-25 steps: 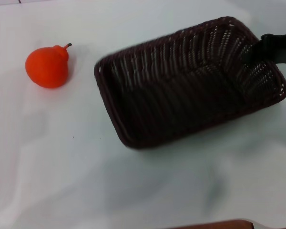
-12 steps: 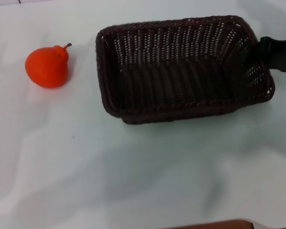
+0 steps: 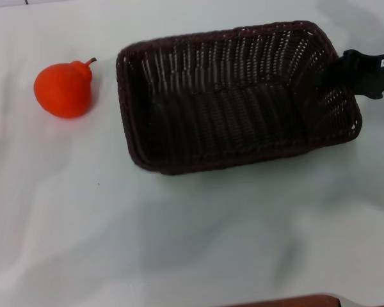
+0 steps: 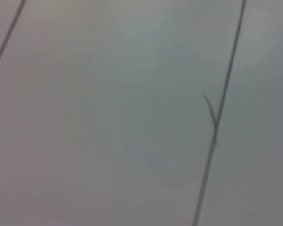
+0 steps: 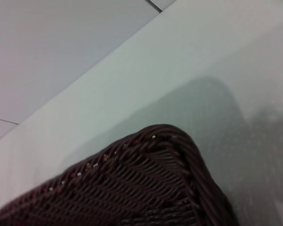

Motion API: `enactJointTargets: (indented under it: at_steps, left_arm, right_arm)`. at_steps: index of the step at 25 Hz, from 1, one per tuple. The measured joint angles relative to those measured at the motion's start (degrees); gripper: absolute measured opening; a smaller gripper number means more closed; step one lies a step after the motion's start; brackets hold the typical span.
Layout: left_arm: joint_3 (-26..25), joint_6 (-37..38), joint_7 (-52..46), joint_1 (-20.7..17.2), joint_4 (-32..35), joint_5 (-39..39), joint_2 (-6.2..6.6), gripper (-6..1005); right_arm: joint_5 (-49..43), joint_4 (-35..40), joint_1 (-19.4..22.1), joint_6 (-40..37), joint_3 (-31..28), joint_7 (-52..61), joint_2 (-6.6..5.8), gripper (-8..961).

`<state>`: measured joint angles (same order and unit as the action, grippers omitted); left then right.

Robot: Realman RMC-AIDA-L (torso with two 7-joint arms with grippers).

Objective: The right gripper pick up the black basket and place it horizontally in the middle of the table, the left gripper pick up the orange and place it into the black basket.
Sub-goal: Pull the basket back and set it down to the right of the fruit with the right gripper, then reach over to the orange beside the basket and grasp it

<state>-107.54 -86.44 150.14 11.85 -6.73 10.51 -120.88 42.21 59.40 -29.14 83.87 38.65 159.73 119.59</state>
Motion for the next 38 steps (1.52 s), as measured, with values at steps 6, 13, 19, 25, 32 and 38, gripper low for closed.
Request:
enactJointTargets:
  at_steps: [6,13,19,25,32,38]
  left_arm:
    - [5.99,1.96,-8.07,-0.04,-0.52,3.25,3.06,852]
    - [15.91,11.62,-18.14,5.24,-0.74,11.53,8.29,845]
    - [18.79,20.82,-19.13,10.18,-0.73,14.41,7.94,839]
    - [19.7,28.09,-19.35,14.44,-0.75,18.71,7.36,833]
    - [20.02,32.27,-20.78,16.35,-1.12,20.64,7.31,826]
    - [17.72,34.04,-20.7,13.82,-4.79,20.46,6.4,731]
  right_arm:
    - [3.41,2.32,2.45,1.14,-0.05,-0.37,-0.06,243]
    - [4.3,5.75,4.73,3.09,-1.16,-0.45,-0.26,442]
    - [3.61,5.81,5.35,4.6,-2.44,-1.18,-0.67,737]
    - [3.55,9.05,7.48,6.44,-6.26,-1.39,-0.62,762]
    - [7.14,14.82,9.32,10.84,-15.11,-5.09,-0.38,757]
    - [14.7,13.84,9.48,10.51,-17.73,-12.9,0.02,752]
